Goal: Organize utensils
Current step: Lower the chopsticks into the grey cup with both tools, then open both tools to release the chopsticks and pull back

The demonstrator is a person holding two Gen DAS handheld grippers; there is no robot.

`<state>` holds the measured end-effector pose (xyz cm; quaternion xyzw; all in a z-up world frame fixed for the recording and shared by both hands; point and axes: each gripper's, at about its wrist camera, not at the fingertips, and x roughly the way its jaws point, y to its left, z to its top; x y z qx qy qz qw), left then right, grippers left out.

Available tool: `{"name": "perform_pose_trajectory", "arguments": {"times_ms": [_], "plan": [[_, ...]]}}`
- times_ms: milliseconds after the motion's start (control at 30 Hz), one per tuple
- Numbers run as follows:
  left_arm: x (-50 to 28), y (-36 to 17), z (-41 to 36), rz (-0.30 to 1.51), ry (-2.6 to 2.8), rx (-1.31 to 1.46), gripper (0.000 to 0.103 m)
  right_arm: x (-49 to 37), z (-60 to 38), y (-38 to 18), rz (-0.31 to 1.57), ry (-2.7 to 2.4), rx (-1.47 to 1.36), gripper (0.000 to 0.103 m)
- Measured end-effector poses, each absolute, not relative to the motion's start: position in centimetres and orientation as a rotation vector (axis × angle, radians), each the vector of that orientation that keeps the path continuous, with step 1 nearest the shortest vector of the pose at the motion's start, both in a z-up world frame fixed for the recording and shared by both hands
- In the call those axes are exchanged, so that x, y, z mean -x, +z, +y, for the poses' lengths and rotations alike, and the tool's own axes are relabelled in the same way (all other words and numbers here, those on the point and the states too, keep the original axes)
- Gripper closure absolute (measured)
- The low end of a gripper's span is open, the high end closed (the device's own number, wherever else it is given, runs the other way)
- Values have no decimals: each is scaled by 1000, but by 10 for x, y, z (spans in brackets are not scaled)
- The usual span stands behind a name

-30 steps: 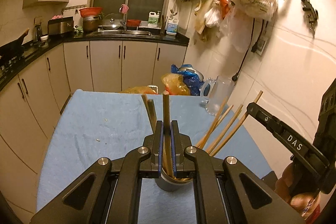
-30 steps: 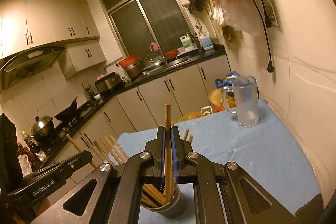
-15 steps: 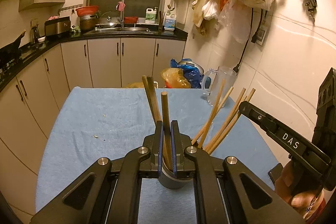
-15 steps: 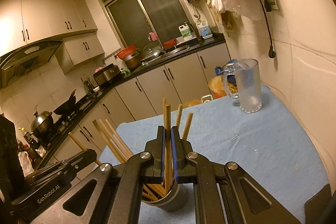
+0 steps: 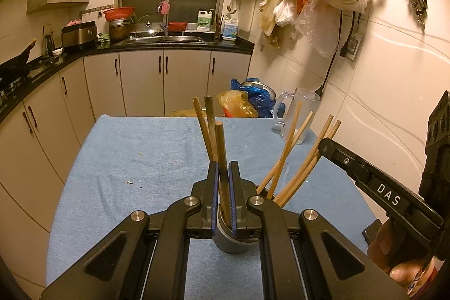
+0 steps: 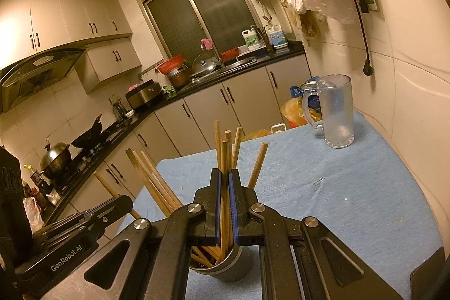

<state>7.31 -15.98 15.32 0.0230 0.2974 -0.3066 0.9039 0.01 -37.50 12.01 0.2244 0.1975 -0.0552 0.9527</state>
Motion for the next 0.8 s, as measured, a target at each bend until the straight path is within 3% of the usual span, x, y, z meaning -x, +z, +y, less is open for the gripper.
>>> {"name": "perform_pose_trajectory", "arguments": {"times_ms": [800], "plan": [[-76, 150, -155, 614, -618, -46, 96, -5, -371, 116, 417, -102, -454, 96]]}}
